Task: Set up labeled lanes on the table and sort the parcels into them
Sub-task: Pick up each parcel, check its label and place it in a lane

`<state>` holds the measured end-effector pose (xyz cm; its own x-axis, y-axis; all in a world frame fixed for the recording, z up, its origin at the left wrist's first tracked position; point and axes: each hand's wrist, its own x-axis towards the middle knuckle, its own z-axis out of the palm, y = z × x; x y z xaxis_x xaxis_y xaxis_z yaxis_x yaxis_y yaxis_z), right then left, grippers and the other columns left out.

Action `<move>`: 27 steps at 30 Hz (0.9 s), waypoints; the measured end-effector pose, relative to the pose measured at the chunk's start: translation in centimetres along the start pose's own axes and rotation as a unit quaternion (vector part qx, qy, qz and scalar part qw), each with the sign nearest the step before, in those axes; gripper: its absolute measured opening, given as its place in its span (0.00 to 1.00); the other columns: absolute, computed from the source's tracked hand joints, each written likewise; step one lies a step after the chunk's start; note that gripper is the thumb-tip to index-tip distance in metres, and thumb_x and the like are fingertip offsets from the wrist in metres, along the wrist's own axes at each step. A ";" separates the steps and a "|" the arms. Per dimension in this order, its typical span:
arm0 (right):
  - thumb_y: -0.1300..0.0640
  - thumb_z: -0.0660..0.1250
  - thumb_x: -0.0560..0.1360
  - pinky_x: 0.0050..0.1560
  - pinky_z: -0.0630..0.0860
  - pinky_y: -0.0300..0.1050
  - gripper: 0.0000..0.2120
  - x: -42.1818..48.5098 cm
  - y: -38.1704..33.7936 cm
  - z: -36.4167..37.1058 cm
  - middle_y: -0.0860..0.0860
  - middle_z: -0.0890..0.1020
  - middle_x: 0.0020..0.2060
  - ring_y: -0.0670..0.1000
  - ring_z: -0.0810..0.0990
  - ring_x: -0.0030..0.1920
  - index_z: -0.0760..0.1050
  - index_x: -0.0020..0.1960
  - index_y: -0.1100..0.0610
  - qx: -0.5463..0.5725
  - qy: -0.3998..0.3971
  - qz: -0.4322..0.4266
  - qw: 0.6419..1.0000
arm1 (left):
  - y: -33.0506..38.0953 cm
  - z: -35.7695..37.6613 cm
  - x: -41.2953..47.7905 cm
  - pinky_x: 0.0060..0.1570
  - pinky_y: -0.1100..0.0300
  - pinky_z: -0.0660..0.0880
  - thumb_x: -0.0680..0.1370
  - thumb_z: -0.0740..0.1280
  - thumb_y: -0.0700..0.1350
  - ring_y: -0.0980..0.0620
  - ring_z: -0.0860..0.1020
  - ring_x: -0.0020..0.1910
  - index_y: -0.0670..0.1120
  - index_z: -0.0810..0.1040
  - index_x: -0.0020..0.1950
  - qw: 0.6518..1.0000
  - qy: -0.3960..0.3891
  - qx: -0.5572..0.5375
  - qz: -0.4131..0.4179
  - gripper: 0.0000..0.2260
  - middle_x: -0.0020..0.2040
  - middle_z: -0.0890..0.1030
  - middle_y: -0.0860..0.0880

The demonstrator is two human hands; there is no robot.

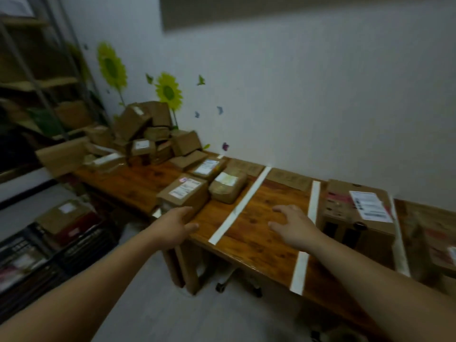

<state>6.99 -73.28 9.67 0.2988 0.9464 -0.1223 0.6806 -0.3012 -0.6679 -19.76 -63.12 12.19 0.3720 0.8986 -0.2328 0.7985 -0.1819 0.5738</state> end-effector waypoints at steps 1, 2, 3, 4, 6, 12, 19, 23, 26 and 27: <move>0.46 0.64 0.77 0.58 0.73 0.45 0.25 0.9 -1.6 1.0 0.50 0.62 0.72 0.53 0.68 0.66 0.64 0.73 0.48 -0.006 -0.001 -0.008 1.000 | -1.5 -1.3 0.2 0.63 0.57 0.69 0.77 0.65 0.53 0.49 0.68 0.68 0.51 0.60 0.75 1.000 0.008 -0.013 -0.010 0.28 0.73 0.65 0.49; 0.47 0.65 0.77 0.63 0.72 0.49 0.25 1.8 -3.2 1.9 0.50 0.62 0.72 0.54 0.67 0.68 0.64 0.72 0.48 -0.012 -0.004 -0.016 1.000 | -2.8 -2.5 0.3 0.62 0.58 0.68 0.78 0.65 0.52 0.49 0.68 0.68 0.51 0.61 0.75 0.999 0.018 -0.022 -0.016 0.27 0.72 0.66 0.49; 0.47 0.65 0.77 0.65 0.71 0.50 0.25 2.7 -4.4 2.5 0.50 0.63 0.71 0.54 0.67 0.68 0.65 0.72 0.48 -0.019 -0.006 -0.022 1.000 | -3.8 -3.4 0.7 0.62 0.58 0.67 0.78 0.65 0.51 0.48 0.67 0.69 0.50 0.61 0.75 0.999 0.025 -0.028 -0.026 0.27 0.72 0.65 0.49; 0.47 0.65 0.77 0.66 0.69 0.49 0.25 4.0 -5.8 3.4 0.50 0.63 0.71 0.54 0.66 0.69 0.65 0.72 0.48 -0.032 -0.008 -0.031 0.999 | -5.0 -4.5 1.3 0.63 0.58 0.66 0.78 0.65 0.51 0.48 0.66 0.70 0.50 0.61 0.75 0.998 0.037 -0.032 -0.029 0.27 0.73 0.65 0.49; 0.46 0.65 0.77 0.66 0.66 0.48 0.25 6.9 -8.1 5.0 0.51 0.64 0.71 0.54 0.66 0.69 0.64 0.72 0.48 -0.053 -0.013 -0.046 0.997 | -7.0 -6.3 2.7 0.60 0.61 0.65 0.78 0.65 0.49 0.49 0.67 0.69 0.48 0.62 0.74 0.997 0.052 -0.037 -0.035 0.25 0.72 0.66 0.48; 0.45 0.64 0.77 0.66 0.65 0.46 0.27 18.0 -13.7 9.1 0.52 0.65 0.71 0.53 0.67 0.69 0.63 0.73 0.49 -0.056 -0.050 -0.082 0.994 | -12.7 -11.1 10.4 0.72 0.52 0.59 0.78 0.65 0.53 0.47 0.57 0.75 0.49 0.56 0.77 0.994 0.066 -0.007 -0.082 0.31 0.77 0.56 0.46; 0.46 0.64 0.77 0.56 0.71 0.45 0.26 31.6 -21.3 13.0 0.52 0.67 0.69 0.53 0.71 0.63 0.63 0.73 0.50 -0.039 -0.104 -0.119 0.987 | -17.1 -19.7 19.9 0.72 0.46 0.59 0.76 0.65 0.56 0.46 0.57 0.75 0.50 0.55 0.77 0.987 0.112 0.018 -0.115 0.33 0.77 0.57 0.46; 0.45 0.65 0.77 0.62 0.70 0.46 0.27 37.6 -26.8 15.8 0.52 0.66 0.70 0.53 0.70 0.66 0.63 0.73 0.50 -0.045 -0.107 -0.142 0.983 | -20.8 -24.6 24.4 0.71 0.45 0.61 0.76 0.65 0.56 0.45 0.59 0.74 0.52 0.56 0.76 0.983 0.131 0.022 -0.128 0.32 0.77 0.58 0.47; 0.43 0.65 0.75 0.67 0.69 0.51 0.28 42.0 -30.6 18.9 0.52 0.67 0.71 0.53 0.68 0.68 0.65 0.73 0.50 -0.057 -0.117 -0.159 0.979 | -24.0 -27.9 27.9 0.69 0.45 0.64 0.76 0.65 0.56 0.46 0.63 0.72 0.54 0.58 0.76 0.983 0.135 0.009 -0.127 0.31 0.75 0.60 0.48; 0.43 0.65 0.76 0.68 0.68 0.52 0.29 43.4 -31.9 20.0 0.53 0.66 0.71 0.54 0.67 0.69 0.64 0.73 0.50 -0.057 -0.119 -0.157 0.979 | -25.4 -28.9 29.3 0.69 0.45 0.65 0.75 0.66 0.56 0.46 0.64 0.71 0.54 0.58 0.76 0.985 0.133 0.004 -0.115 0.31 0.75 0.61 0.49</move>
<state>-15.16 -20.27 11.00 -0.0913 0.9907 -0.1013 0.7878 0.0097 -0.6158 -42.85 -20.62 13.52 0.0457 0.9888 -0.1418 0.8515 0.0357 0.5231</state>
